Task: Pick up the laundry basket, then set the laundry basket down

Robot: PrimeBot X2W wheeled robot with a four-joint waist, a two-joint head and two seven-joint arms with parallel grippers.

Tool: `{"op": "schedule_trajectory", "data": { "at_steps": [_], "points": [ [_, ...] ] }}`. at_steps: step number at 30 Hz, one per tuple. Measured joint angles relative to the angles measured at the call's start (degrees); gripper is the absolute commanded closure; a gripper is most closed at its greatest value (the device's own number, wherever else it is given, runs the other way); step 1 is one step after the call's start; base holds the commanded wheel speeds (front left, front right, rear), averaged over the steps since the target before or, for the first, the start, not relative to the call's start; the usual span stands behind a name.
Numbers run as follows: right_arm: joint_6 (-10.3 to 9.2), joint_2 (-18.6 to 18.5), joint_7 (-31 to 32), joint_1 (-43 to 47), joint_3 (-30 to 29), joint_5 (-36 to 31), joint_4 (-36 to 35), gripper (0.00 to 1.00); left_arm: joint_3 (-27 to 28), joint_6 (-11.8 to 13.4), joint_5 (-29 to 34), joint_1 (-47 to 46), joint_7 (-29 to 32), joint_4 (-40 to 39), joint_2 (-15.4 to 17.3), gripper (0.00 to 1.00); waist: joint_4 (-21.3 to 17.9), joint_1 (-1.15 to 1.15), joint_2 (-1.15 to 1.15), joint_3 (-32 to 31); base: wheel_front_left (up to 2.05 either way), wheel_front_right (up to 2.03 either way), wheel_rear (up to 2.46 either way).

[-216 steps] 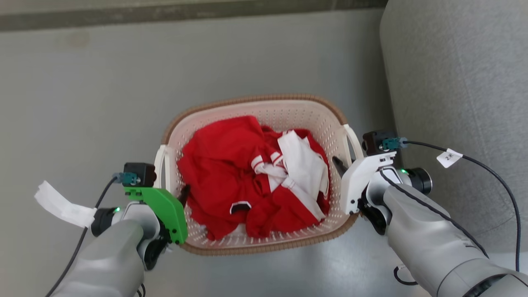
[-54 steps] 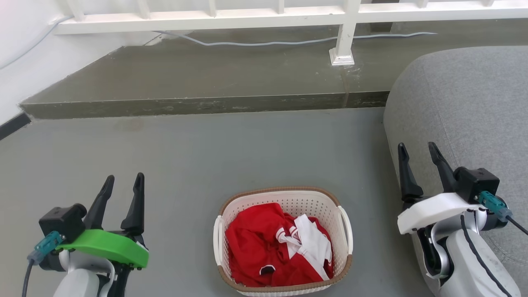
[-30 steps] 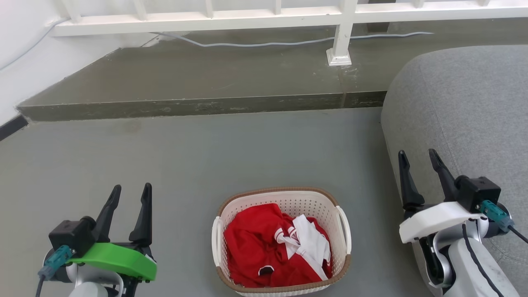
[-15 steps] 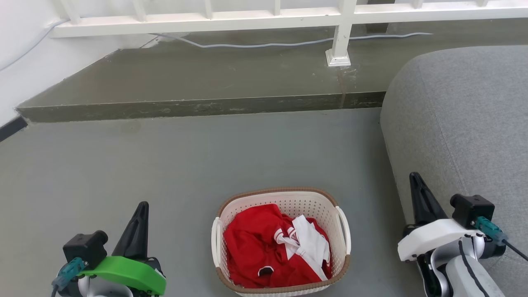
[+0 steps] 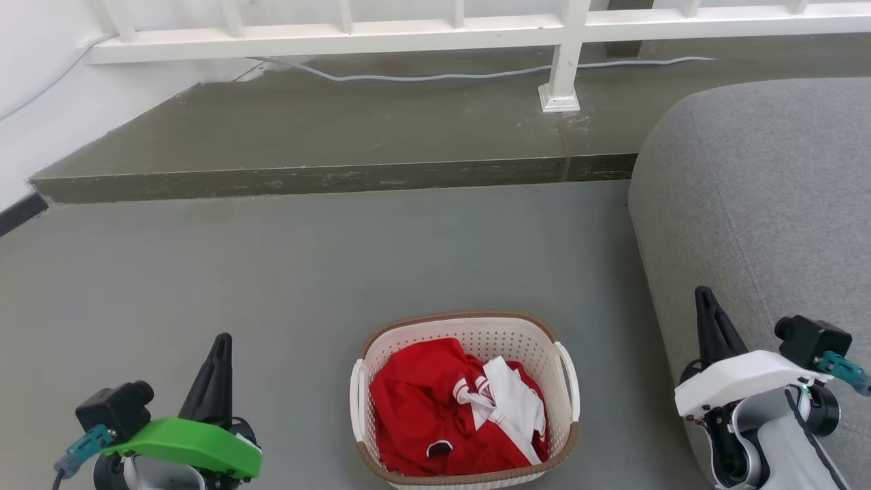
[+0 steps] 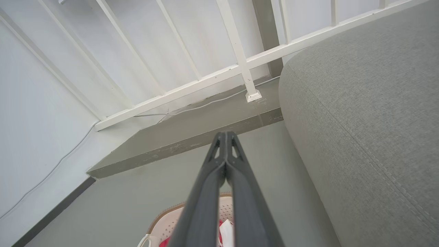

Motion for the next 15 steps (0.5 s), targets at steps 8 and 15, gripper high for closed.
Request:
{"op": "schedule_trajectory", "data": {
  "at_steps": [8,15],
  "points": [
    [0.54,0.29,1.78,-0.01,-1.02,6.16,0.0,1.0,1.1,0.0,-4.32,-0.01,1.54,0.01,-0.24,1.0,0.05,0.0,0.0,-0.14,0.0,0.0,0.0],
    [1.03,0.43,3.5,-0.31,-2.32,11.57,-0.03,1.0,2.13,0.0,-9.28,-0.01,2.77,0.02,-0.49,1.0,0.1,0.0,0.0,-0.27,0.0,0.0,0.0]
  ]
}}
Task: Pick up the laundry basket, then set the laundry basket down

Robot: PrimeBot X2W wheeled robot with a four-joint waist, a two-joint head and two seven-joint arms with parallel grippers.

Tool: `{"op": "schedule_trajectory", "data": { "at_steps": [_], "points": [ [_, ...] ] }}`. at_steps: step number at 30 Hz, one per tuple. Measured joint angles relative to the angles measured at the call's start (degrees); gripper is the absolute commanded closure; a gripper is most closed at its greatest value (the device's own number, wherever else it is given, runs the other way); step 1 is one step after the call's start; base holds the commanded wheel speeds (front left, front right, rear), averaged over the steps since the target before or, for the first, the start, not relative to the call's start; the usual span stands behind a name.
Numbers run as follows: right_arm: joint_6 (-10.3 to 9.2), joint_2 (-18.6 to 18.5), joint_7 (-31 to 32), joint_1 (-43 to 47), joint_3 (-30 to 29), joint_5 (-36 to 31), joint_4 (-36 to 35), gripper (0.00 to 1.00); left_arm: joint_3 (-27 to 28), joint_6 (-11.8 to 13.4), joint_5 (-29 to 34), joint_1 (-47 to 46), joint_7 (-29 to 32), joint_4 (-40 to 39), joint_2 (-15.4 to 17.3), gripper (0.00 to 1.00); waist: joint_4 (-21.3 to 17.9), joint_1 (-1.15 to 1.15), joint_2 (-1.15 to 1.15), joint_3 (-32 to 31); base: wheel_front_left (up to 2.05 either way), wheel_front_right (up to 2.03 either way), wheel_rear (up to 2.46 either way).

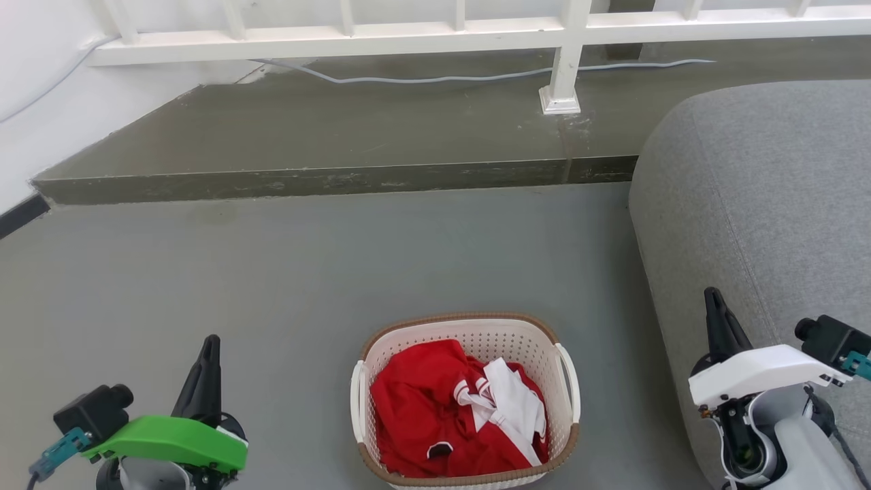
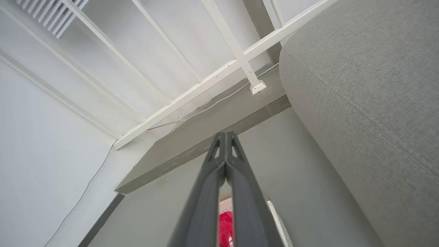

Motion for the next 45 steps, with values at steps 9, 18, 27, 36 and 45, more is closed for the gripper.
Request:
{"op": "schedule_trajectory", "data": {
  "at_steps": [9,18,27,36,45],
  "points": [
    [0.53,0.23,1.78,-0.15,-1.36,6.56,-0.05,1.0,1.29,0.0,-5.58,-0.02,1.92,0.05,-0.32,1.0,0.06,0.0,0.0,-0.15,0.0,0.0,0.0],
    [1.14,0.35,3.38,-0.17,-2.57,12.51,-0.2,1.0,2.25,0.0,-10.39,-0.06,3.53,0.15,-0.51,1.0,0.13,0.0,0.0,-0.28,0.0,0.0,0.0],
    [1.72,0.49,4.99,-0.22,-3.9,19.08,-0.33,1.0,3.46,0.0,-16.04,-0.09,5.01,0.38,-0.69,1.0,0.21,0.0,0.0,-0.42,0.0,0.0,0.0],
    [2.49,0.73,6.78,-0.26,-5.2,25.63,-0.62,1.0,4.67,0.0,-21.59,-0.16,6.68,0.57,-0.94,1.0,0.29,0.0,0.0,-0.57,0.0,0.0,0.0],
    [3.2,0.94,8.32,-0.29,-6.44,32.1,-0.9,1.0,5.76,0.0,-26.98,-0.37,8.44,0.66,-1.19,1.0,0.37,0.0,0.0,-0.71,0.0,0.0,0.0]
  ]
}}
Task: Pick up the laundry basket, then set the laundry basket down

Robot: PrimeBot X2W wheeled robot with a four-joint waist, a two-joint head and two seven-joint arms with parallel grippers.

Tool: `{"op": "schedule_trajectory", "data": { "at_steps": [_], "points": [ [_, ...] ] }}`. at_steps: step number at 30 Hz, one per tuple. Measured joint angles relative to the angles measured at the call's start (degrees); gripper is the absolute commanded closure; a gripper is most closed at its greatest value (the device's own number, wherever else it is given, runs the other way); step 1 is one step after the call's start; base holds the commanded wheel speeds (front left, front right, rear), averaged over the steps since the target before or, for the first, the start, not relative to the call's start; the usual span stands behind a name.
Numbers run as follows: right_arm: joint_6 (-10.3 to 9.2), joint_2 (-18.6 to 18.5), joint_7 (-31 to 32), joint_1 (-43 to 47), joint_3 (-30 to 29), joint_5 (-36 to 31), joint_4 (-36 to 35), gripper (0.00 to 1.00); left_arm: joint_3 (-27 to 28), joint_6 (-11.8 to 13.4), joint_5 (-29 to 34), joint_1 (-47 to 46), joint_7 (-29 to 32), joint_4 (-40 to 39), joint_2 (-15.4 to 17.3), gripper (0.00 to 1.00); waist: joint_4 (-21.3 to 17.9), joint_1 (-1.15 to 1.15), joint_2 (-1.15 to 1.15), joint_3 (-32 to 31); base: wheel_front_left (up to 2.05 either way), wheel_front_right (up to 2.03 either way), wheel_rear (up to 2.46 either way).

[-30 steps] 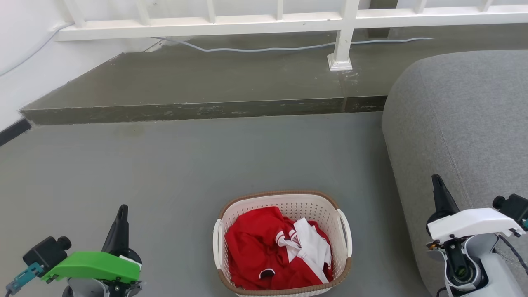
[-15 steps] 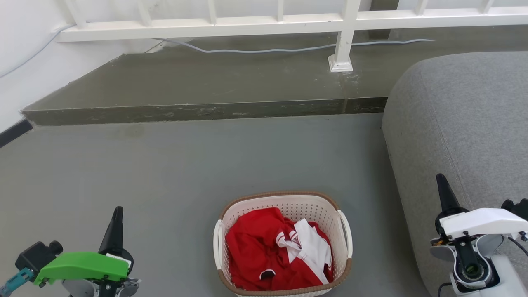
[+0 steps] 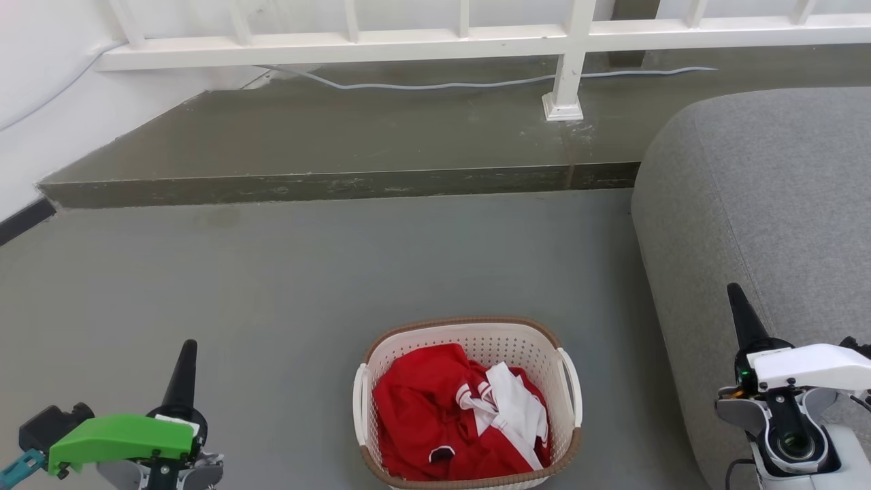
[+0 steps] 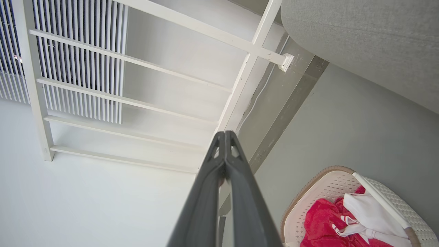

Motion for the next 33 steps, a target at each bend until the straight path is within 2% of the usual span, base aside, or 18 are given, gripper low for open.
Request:
{"op": "schedule_trajectory", "data": {
  "at_steps": [29,33],
  "points": [
    [1.86,0.7,5.49,-0.47,-4.35,21.95,-0.66,1.0,3.94,0.0,-18.08,-1.25,5.15,0.44,-1.08,1.0,0.27,0.0,0.0,-0.48,0.0,0.0,0.0],
    [1.86,0.71,5.49,-0.5,-4.44,22.31,-0.77,1.0,4.12,0.0,-18.53,-1.26,5.15,0.47,-1.1,1.0,0.27,0.0,0.0,-0.48,0.0,0.0,0.0]
  ]
}}
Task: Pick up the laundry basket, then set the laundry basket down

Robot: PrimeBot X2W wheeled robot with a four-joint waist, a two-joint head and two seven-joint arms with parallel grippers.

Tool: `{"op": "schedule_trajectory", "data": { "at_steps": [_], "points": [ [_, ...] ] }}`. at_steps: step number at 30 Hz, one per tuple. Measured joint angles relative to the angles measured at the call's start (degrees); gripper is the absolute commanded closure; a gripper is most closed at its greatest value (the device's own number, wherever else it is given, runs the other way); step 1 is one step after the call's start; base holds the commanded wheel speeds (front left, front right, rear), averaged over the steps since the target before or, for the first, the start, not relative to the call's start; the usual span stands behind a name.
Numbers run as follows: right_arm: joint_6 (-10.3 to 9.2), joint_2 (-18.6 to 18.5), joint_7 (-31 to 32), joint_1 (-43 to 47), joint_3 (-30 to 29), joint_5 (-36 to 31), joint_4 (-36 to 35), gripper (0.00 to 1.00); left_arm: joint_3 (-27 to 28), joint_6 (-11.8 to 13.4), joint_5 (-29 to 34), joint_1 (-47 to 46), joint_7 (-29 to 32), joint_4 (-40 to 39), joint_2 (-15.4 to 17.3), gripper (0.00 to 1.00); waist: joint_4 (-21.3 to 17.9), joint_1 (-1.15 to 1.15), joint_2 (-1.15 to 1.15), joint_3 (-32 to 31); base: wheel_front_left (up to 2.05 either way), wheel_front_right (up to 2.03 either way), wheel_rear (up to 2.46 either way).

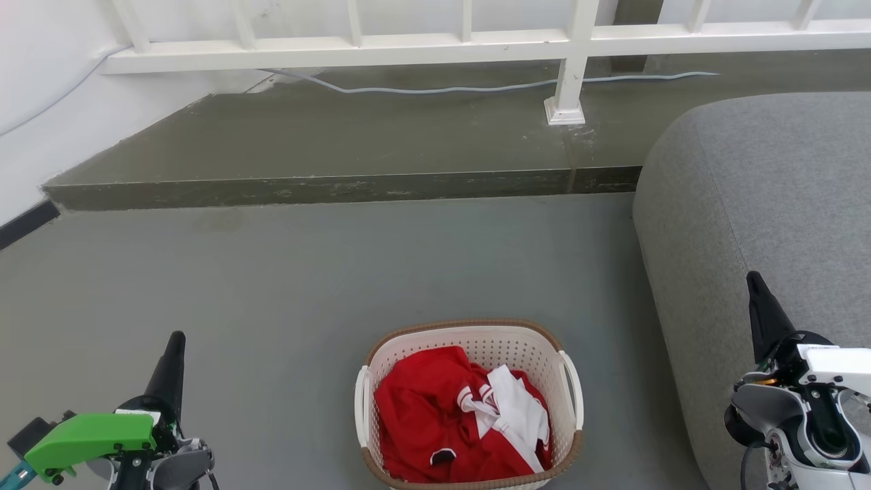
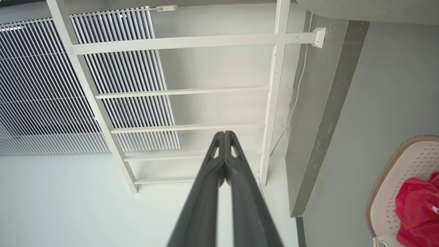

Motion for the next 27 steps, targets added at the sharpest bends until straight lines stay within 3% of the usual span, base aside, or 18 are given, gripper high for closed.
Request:
{"op": "schedule_trajectory", "data": {
  "at_steps": [27],
  "points": [
    [0.01,0.01,0.0,0.0,0.02,0.0,-0.16,1.0,0.16,0.0,-0.01,-0.02,0.0,0.03,-0.03,1.0,0.01,0.0,0.0,0.01,0.0,0.0,0.0]
  ]
}}
